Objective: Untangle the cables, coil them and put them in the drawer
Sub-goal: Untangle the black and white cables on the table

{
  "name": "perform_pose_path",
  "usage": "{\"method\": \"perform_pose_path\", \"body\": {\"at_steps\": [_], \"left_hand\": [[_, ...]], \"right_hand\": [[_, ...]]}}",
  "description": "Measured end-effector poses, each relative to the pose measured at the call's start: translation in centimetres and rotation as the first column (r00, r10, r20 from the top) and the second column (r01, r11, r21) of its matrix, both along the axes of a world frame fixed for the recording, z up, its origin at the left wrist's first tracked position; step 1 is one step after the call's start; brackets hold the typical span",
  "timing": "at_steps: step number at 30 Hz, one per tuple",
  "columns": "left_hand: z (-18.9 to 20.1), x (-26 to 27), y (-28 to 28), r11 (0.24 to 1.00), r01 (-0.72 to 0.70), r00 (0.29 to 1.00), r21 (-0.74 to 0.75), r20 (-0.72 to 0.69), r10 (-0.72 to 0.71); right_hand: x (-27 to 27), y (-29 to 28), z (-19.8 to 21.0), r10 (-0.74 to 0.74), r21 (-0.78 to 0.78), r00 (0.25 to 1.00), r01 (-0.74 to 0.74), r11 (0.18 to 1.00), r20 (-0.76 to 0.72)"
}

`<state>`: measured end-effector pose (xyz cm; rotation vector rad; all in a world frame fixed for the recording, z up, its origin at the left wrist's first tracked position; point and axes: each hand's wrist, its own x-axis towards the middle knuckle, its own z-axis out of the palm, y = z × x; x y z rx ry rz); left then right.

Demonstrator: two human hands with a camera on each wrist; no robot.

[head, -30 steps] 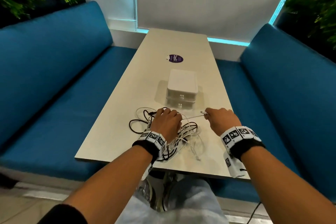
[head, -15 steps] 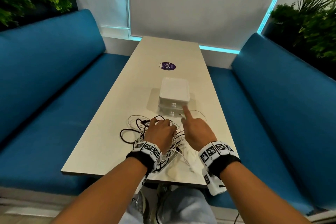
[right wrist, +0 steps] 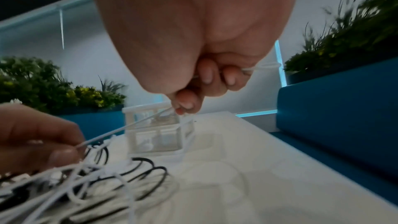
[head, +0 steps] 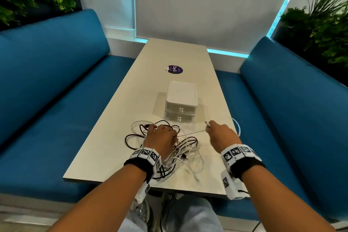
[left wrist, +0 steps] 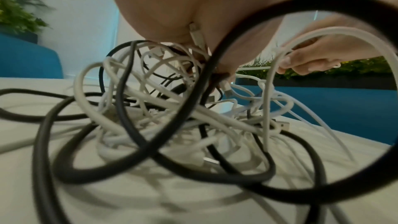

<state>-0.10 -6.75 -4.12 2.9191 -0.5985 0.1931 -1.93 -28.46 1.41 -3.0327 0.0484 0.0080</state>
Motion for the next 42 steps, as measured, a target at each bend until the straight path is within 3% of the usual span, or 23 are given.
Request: {"method": "perform_pose_path", "body": {"at_steps": [6, 14, 17, 23, 34, 42], "left_hand": [[0.4, -0.6, -1.2, 0.999, 0.022, 1.0, 0.048, 0.005, -0.022], [0.8, -0.3, -1.5, 0.996, 0.044, 0.999, 0.08, 0.014, -0.045], [0.8, -0.4, -1.3, 0.992, 0.069, 0.997, 0.103, 0.01, -0.071], [0.9, -0.8, -0.8, 0.995, 0.07, 0.997, 0.069, 0.04, -0.073], [1.8, -0.3, -0.4, 0.997, 0.071, 0.997, 0.033, 0.041, -0.073], [2.3, -0.2, 0.5, 0.996, 0.051, 0.999, 0.076, 0.01, -0.052]], "right_hand": [[-1.3, -0.8, -1.1, -0.077, -0.047, 0.994, 0.074, 0.996, -0.074], [-1.1, 4.2, -1.0, 0.203, 0.248, 0.979, -0.2, 0.948, 0.015], [-0.5, 5.3, -1.3, 0.202, 0.289, 0.979, -0.183, 0.94, -0.036], [0.0, 5.2, -1.3, 0.157, 0.222, 0.981, -0.129, 0.966, -0.112], [-0.7, 2.5, -0.5, 0.067, 0.047, 0.997, -0.065, 0.997, -0.041], [-0.5, 2.9, -0.2, 0.064, 0.114, 0.998, -0.062, 0.991, -0.012]]}}
